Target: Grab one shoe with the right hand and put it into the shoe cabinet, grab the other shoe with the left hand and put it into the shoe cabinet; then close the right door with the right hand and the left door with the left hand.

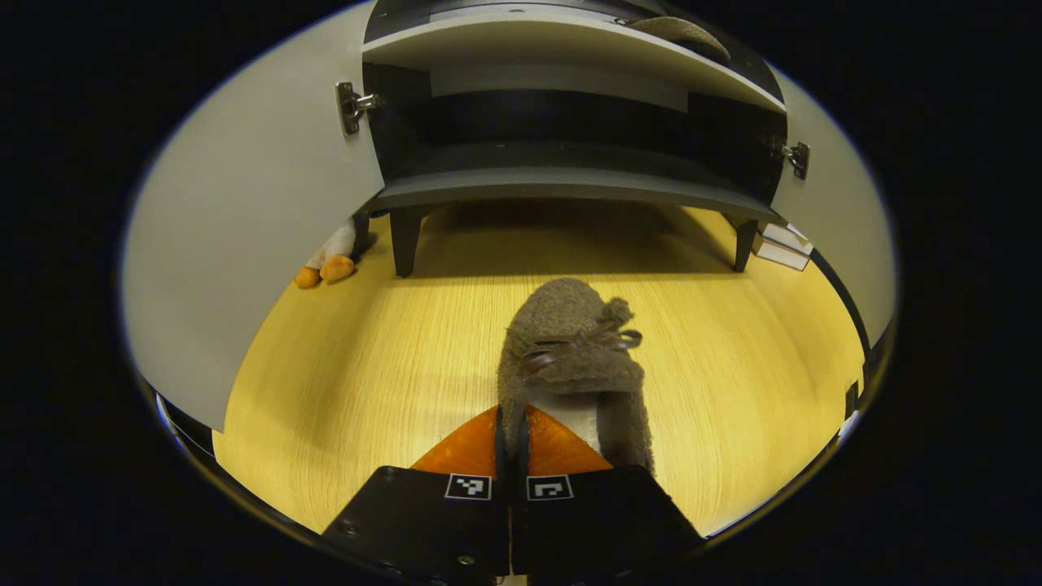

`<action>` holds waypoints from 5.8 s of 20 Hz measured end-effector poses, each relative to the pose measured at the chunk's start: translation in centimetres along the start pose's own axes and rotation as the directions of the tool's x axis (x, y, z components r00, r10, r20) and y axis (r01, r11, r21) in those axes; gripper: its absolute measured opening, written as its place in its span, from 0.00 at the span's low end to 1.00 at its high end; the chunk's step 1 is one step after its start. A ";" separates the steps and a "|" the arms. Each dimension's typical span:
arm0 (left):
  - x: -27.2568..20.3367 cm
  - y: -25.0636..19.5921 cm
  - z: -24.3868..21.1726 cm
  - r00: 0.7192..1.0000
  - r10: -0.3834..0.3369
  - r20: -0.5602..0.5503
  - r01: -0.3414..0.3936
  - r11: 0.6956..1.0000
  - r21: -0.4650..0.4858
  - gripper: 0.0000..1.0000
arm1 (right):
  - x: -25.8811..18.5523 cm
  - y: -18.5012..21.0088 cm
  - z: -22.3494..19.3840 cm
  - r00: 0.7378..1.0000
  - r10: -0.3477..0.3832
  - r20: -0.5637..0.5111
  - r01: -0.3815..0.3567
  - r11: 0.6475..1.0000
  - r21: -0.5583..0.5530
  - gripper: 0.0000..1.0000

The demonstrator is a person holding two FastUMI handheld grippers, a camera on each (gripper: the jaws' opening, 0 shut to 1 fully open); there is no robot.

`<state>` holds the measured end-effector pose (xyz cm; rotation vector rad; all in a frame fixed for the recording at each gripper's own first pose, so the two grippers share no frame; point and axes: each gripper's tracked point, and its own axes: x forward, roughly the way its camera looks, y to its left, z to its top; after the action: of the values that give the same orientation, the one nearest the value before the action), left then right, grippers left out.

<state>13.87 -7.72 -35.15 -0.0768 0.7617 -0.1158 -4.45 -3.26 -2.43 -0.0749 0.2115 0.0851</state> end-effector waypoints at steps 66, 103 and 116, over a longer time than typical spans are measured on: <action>-32.9 0.8 28.1 0.709 0.063 0.703 0.077 0.983 -0.166 0.87 | 1.1 -7.4 6.8 0.950 -0.079 0.301 0.045 0.992 0.117 0.86; -32.5 10.8 22.6 0.745 0.256 0.616 -0.103 0.956 -0.274 0.87 | 12.7 -2.9 9.0 0.969 -0.045 0.242 0.068 0.994 -0.089 0.77; -33.1 14.9 20.9 0.747 0.313 0.587 -0.161 0.941 -0.297 0.87 | 9.5 -3.1 10.5 0.956 -0.060 0.288 0.066 0.998 -0.010 0.77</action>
<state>5.77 11.99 0.88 -0.2252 0.0965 0.2428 7.26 -4.70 5.95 -0.0875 -0.0830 0.0335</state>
